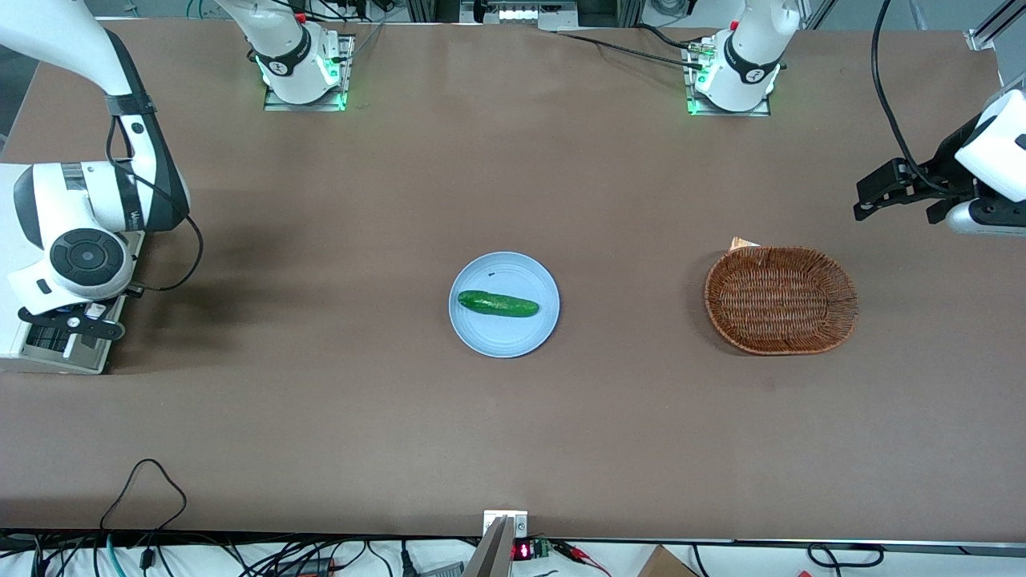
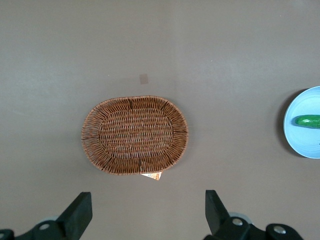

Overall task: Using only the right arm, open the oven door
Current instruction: 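Pull the door handle down with the right gripper, swinging the door open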

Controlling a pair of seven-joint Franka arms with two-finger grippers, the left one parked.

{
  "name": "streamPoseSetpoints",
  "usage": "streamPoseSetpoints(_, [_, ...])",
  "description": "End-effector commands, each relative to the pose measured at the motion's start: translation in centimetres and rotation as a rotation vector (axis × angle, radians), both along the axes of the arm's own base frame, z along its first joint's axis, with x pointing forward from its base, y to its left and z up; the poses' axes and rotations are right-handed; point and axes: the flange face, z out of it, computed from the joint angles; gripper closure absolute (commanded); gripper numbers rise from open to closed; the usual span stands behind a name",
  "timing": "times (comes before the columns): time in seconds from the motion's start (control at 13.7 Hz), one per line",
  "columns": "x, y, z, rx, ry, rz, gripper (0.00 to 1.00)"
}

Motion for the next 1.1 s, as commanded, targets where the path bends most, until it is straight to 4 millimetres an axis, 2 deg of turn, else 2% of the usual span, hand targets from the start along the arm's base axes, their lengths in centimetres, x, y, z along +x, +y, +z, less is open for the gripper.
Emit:
streamPoseSetpoints(0.0, [-0.1,-1.1,-3.8,0.047,-0.003,-0.013,1.0])
streamPoseSetpoints(0.51, [0.4,0.4,-4.9,0.123,-0.033,-0.021,1.0])
streamPoseSetpoints(1.02, [0.4,0.7,-6.4,0.136,-0.02,-0.013,1.0])
